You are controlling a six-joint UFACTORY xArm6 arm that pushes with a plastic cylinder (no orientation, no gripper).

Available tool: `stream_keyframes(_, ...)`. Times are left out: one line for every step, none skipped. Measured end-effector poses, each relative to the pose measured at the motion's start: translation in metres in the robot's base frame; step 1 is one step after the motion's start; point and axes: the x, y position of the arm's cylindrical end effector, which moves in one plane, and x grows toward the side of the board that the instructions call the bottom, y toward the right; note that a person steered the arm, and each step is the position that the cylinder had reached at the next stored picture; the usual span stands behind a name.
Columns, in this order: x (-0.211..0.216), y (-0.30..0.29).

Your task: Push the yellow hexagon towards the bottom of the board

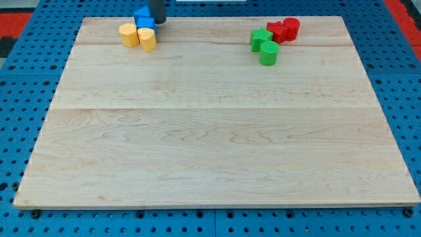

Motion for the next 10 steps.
stream_keyframes(0.003,-0.036)
stream_keyframes(0.023,-0.038)
stream_keyframes(0.04,-0.038)
stream_keyframes(0.042,-0.036)
stream_keyframes(0.033,-0.02)
stream_keyframes(0.022,0.005)
stream_keyframes(0.049,-0.025)
stream_keyframes(0.071,-0.048)
stream_keyframes(0.106,-0.034)
stream_keyframes(0.159,-0.034)
